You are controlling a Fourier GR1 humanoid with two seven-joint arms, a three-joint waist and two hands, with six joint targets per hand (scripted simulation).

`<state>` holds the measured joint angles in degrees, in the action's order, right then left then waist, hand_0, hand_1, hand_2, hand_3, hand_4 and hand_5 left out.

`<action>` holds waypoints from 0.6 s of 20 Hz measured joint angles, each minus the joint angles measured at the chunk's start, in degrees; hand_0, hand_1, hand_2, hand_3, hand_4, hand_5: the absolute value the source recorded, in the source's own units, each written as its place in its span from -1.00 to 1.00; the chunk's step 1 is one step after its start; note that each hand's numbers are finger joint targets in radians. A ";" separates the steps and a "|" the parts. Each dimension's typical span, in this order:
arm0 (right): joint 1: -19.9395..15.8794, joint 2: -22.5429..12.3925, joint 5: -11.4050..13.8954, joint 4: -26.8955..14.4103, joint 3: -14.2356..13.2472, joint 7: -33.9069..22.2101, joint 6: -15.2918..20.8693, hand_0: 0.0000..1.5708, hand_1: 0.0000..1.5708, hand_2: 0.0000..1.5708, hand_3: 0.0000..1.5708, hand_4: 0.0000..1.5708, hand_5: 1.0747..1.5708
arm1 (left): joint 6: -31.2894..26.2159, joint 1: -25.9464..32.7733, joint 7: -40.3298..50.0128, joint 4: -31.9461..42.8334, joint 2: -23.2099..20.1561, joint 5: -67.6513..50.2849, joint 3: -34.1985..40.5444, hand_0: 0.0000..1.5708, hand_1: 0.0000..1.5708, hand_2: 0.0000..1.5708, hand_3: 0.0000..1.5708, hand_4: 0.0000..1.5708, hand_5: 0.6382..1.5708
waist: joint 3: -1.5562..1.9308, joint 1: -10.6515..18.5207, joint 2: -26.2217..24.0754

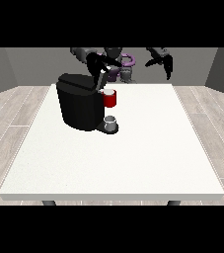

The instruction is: Insert the coffee pod into the coffee machine and close the lid

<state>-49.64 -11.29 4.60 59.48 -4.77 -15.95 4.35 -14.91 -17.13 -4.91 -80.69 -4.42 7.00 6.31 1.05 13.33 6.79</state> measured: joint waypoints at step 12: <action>-13.02 -0.28 5.09 -1.07 4.32 3.53 -1.26 -1.00 -1.00 -1.00 -1.00 -1.00 1.00 | -1.31 -2.66 -1.82 -0.23 -0.63 -0.76 -0.52 -1.00 -1.00 -1.00 -1.00 -0.46 1.00 | -1.00 6.68 4.54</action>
<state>-62.66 -11.57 9.69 58.41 -0.45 -12.42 3.09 -16.23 -19.79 -6.73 -80.92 -5.05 6.24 5.79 0.05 20.02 11.32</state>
